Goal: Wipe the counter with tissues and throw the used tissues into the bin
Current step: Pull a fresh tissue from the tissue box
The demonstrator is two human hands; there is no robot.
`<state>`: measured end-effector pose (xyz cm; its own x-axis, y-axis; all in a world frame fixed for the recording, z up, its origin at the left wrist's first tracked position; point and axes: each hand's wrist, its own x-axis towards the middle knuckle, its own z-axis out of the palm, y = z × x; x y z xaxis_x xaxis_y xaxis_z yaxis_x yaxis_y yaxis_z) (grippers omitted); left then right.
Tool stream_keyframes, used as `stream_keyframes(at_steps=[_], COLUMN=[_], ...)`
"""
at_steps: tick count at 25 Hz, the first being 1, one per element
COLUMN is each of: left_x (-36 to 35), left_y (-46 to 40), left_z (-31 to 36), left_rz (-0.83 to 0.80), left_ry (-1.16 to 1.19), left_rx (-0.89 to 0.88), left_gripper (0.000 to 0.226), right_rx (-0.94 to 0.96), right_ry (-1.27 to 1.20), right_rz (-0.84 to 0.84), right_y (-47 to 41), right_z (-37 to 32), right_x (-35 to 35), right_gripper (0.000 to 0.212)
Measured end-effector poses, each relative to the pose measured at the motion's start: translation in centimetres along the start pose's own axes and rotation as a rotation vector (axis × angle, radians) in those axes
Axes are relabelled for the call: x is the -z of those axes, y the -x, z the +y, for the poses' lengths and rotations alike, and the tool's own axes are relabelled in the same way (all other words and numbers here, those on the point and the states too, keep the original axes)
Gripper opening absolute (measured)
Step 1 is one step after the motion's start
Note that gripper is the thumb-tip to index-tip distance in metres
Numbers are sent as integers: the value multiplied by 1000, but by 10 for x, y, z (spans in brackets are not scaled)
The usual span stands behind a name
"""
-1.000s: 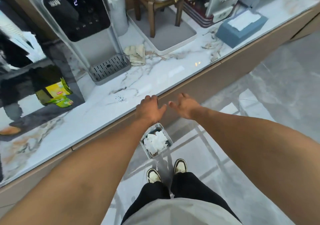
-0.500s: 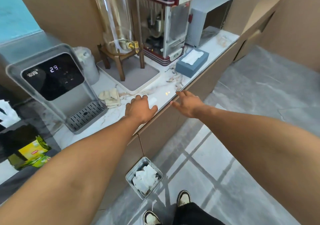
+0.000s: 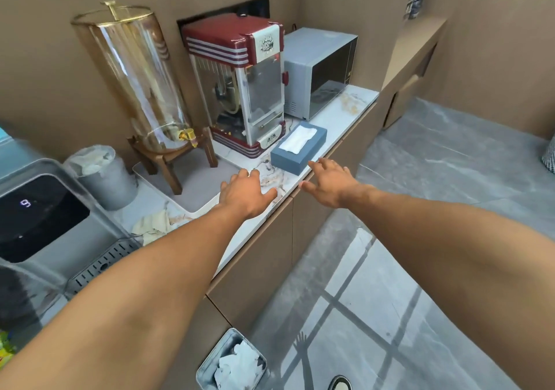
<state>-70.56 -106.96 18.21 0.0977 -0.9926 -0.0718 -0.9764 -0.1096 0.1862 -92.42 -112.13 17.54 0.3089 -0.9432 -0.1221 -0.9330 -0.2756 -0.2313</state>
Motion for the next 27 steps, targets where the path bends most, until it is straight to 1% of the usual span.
stream_keyframes(at_steps=[6, 11, 17, 23, 27], left_x=[10, 4, -23, -56, -73], left_y=[-59, -99, -168, -265, -307], left_z=[62, 89, 88, 78, 63], left_rz=[11, -6, -70, -106, -140], left_ry=[-62, -75, -93, -43, 2], left_rx=[-2, 11, 44, 50, 49], left_gripper=[75, 75, 83, 83, 78], right_rx=[37, 71, 88, 81, 85], right_ry=[0, 2, -10, -25, -25], right_rz=[-5, -20, -59, -106, -132], right_y=[-52, -95, -166, -255, -310], right_z=[66, 100, 125, 134, 127], right_x=[34, 40, 23, 9, 7], right_gripper=[76, 73, 74, 71, 66])
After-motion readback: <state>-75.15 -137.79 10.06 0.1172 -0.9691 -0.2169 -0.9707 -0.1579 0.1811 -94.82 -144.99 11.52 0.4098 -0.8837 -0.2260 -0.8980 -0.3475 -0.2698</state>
